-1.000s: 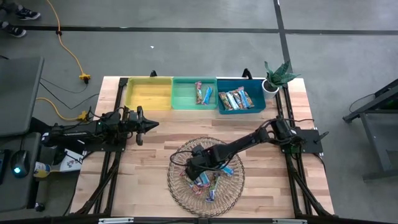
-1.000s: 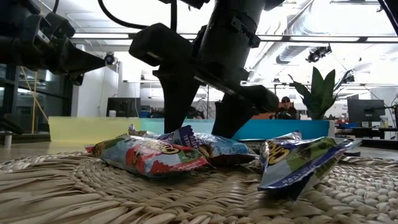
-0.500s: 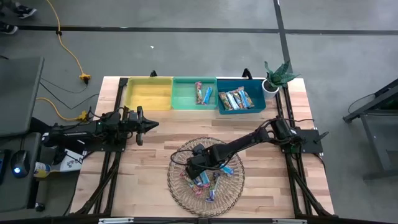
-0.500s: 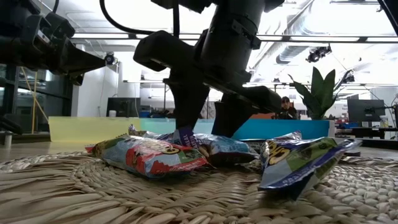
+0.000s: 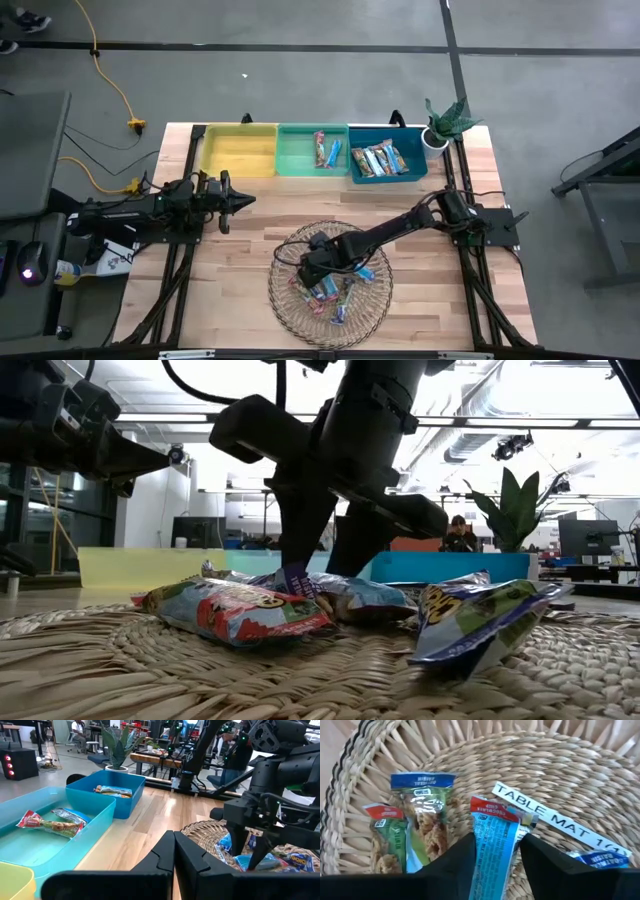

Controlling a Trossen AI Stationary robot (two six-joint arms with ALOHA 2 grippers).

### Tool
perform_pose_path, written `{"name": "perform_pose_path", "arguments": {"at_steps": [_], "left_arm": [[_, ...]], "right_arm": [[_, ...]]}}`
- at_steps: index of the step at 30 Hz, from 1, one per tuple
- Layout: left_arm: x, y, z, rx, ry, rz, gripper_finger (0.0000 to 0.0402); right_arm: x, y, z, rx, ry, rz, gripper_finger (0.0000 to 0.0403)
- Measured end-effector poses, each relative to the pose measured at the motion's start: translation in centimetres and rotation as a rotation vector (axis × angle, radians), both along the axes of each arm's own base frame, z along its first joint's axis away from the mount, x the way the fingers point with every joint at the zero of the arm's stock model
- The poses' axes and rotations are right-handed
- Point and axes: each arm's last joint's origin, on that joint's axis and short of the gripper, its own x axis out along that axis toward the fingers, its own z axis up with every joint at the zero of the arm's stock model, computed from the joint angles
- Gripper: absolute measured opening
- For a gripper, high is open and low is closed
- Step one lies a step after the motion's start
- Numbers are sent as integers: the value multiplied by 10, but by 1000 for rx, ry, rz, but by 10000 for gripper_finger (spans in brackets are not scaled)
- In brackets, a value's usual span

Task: Pick and place Granola Bars by type
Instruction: Put the red granola bar into the light green bin

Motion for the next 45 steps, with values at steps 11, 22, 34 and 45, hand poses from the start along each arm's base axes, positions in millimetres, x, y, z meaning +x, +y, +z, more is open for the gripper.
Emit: {"name": "perform_pose_path", "arguments": {"at_steps": [11, 22, 34, 45], "left_arm": [[0, 0, 0, 0, 0, 0, 0], [0, 0, 0, 0, 0, 0, 0], [0, 0, 0, 0, 0, -1, 0], [0, 0, 0, 0, 0, -1, 0]], "right_arm": [[3, 1, 2, 9, -38, 15, 114], [4, 1, 3, 7, -47, 21, 112], [6, 2, 5, 16, -68, 23, 112], [13, 3, 13, 6, -135, 81, 112]]}}
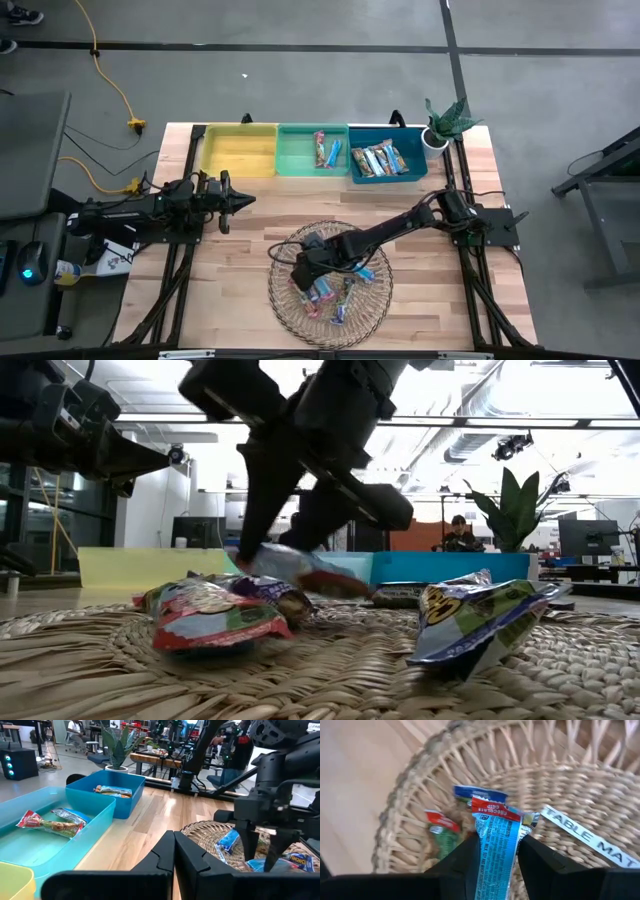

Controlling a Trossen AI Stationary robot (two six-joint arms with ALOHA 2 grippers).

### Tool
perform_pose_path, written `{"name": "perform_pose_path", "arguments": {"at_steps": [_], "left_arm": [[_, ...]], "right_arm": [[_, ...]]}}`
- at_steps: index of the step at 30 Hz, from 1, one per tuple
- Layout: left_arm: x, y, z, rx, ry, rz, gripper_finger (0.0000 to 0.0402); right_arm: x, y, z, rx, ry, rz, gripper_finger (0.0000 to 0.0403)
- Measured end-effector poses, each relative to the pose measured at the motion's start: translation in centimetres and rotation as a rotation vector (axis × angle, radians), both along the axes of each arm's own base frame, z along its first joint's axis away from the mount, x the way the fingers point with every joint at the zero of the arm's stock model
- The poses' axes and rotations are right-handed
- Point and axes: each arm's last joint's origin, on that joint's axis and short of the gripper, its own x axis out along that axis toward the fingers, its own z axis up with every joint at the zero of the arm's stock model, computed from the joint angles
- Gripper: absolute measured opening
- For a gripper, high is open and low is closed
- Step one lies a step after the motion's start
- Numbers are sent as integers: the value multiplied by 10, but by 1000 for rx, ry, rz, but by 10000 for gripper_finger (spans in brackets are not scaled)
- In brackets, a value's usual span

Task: Pick and place Granola Bars by type
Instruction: Put the red granola bar into the light green bin

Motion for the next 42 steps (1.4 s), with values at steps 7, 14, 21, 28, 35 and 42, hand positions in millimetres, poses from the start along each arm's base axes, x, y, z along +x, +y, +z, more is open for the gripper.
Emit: {"name": "perform_pose_path", "arguments": {"at_steps": [7, 14, 21, 28, 35, 42], "left_arm": [[0, 0, 0, 0, 0, 0, 0], [0, 0, 0, 0, 0, 0, 0], [0, 0, 0, 0, 0, 0, 0], [0, 0, 0, 0, 1, 0, 0], [0, 0, 0, 0, 0, 0, 0], [0, 0, 0, 0, 0, 0, 0]], "right_arm": [[15, -5, 29, -37, -97, 81, 112], [34, -14, 78, -112, -258, 155, 112], [48, -25, 135, -170, -490, 269, 112], [52, -51, 177, -300, -603, 251, 112], [54, -107, 209, -465, -651, 134, 112], [49, -176, 224, -605, -626, -10, 112]]}}
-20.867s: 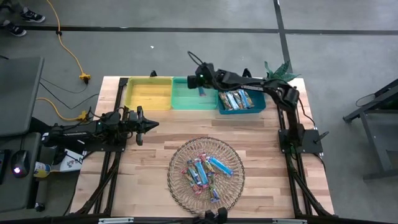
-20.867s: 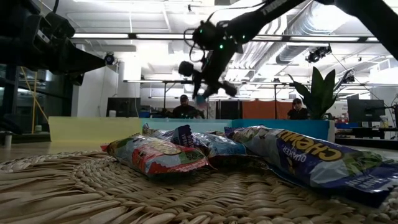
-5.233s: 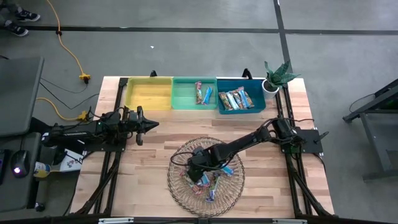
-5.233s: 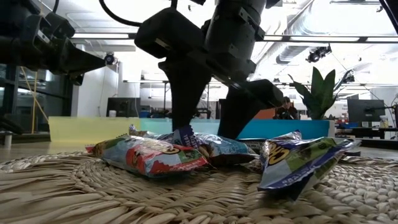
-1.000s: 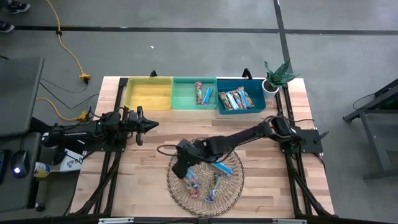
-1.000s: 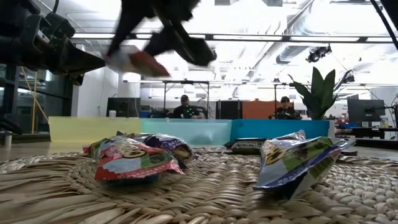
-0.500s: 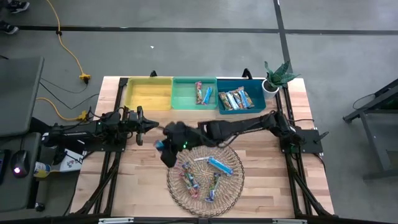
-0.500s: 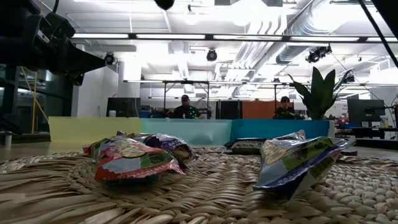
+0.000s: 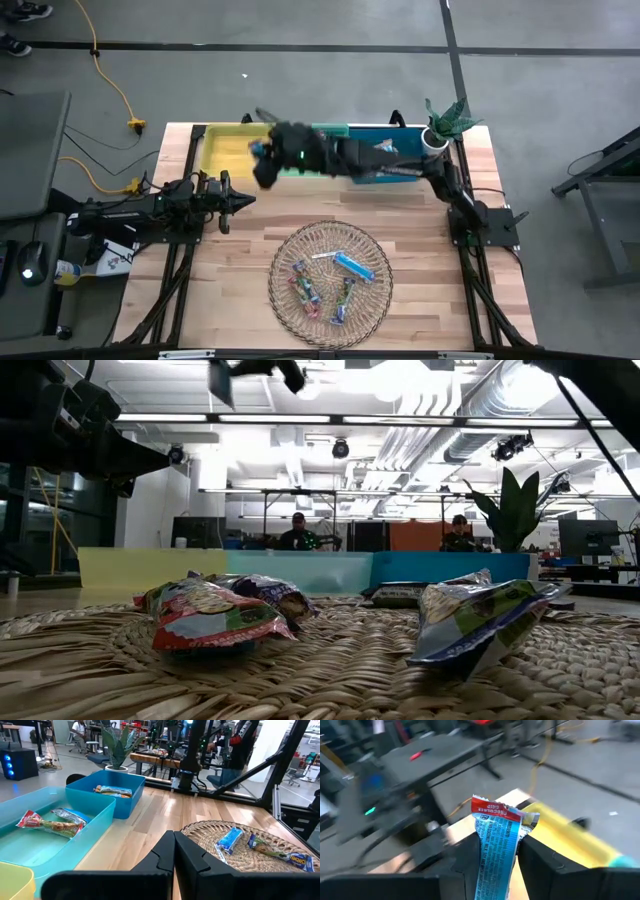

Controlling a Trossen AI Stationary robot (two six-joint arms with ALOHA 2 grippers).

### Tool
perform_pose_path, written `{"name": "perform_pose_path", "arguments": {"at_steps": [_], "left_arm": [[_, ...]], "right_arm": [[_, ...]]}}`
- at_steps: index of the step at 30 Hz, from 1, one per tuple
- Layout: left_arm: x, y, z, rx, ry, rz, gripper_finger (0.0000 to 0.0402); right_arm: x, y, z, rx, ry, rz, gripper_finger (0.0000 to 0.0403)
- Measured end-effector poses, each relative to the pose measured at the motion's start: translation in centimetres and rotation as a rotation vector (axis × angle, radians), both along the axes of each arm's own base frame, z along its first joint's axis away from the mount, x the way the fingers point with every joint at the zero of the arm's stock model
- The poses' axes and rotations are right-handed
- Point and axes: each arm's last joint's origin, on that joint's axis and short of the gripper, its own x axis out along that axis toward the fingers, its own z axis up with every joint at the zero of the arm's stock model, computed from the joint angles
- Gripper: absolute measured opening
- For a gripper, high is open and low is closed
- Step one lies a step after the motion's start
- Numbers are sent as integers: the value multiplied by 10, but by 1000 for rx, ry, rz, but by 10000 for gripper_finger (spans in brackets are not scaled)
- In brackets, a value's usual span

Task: Pick and place Granola Bars by type
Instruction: Put the red granola bar into the light green bin

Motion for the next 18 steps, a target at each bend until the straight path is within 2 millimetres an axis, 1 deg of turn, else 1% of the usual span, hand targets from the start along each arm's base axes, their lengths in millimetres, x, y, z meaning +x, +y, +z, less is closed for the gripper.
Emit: {"name": "perform_pose_path", "arguments": {"at_steps": [5, 10, 14, 18], "left_arm": [[0, 0, 0, 0, 0, 0, 0], [0, 0, 0, 0, 0, 0, 0], [0, 0, 0, 0, 0, 0, 0], [0, 0, 0, 0, 0, 0, 0]], "right_arm": [[-8, -52, -1, -16, 12, -139, 112], [-21, -94, -5, 36, 34, -324, 112], [-34, -119, -13, 75, 99, -439, 112], [-42, -136, -25, 133, 163, -482, 112]]}}
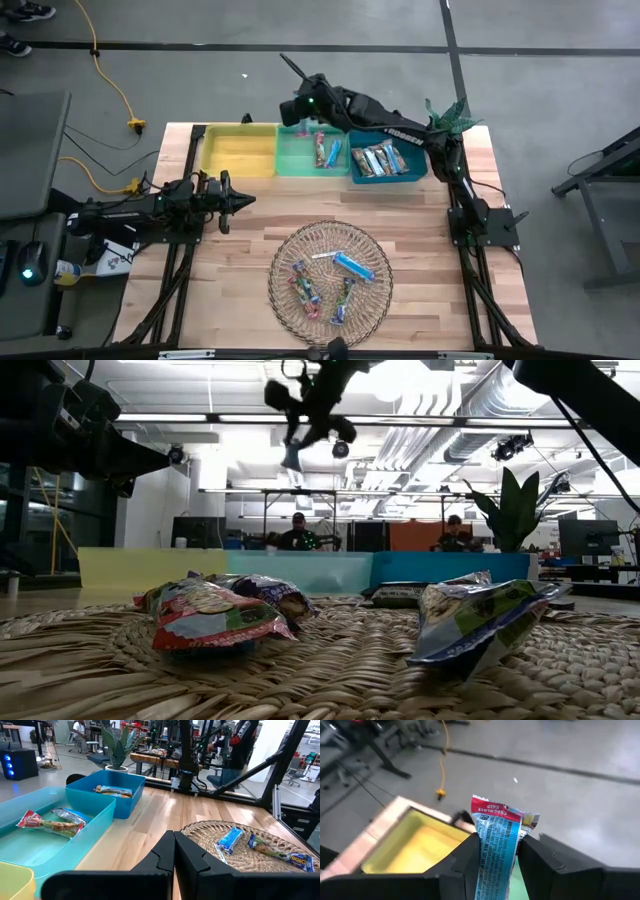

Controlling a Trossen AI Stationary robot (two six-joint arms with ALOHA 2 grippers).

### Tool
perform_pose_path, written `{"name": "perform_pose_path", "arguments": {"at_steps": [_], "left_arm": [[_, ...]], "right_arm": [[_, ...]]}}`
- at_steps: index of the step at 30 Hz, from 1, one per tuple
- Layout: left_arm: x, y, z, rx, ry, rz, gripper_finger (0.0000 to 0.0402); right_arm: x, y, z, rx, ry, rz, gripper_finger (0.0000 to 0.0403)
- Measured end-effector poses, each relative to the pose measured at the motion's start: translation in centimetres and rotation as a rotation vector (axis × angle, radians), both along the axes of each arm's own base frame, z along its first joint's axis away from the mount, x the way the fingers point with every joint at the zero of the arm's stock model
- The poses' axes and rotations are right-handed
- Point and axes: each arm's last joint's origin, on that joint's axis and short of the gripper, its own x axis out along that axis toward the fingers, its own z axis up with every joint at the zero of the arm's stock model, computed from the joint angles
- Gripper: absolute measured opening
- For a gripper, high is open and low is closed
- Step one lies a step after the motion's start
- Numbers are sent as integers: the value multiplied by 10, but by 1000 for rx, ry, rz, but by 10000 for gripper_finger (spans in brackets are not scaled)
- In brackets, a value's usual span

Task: Pick and place Granola Bars by type
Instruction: Put the red granola bar into the light green bin

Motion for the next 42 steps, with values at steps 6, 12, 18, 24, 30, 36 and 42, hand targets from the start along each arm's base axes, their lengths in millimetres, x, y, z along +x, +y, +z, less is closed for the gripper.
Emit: {"name": "perform_pose_path", "arguments": {"at_steps": [6, 12, 18, 24, 30, 36, 42], "left_arm": [[0, 0, 0, 0, 0, 0, 0], [0, 0, 0, 0, 0, 0, 0], [0, 0, 0, 0, 0, 0, 0], [0, 0, 0, 0, 0, 0, 0], [0, 0, 0, 0, 0, 0, 0], [0, 0, 0, 0, 0, 0, 0], [0, 0, 0, 0, 0, 0, 0]], "right_arm": [[-4, -10, -20, 54, 75, 0, 112], [-5, -15, -38, 90, 118, 6, 112], [-4, -17, -50, 105, 139, 10, 112], [-7, -27, -71, 155, 143, -22, 112], [-4, -41, -97, 234, 17, 44, 112], [3, -42, -113, 211, -82, 111, 112], [-2, -41, -128, 257, -34, 70, 112]]}}
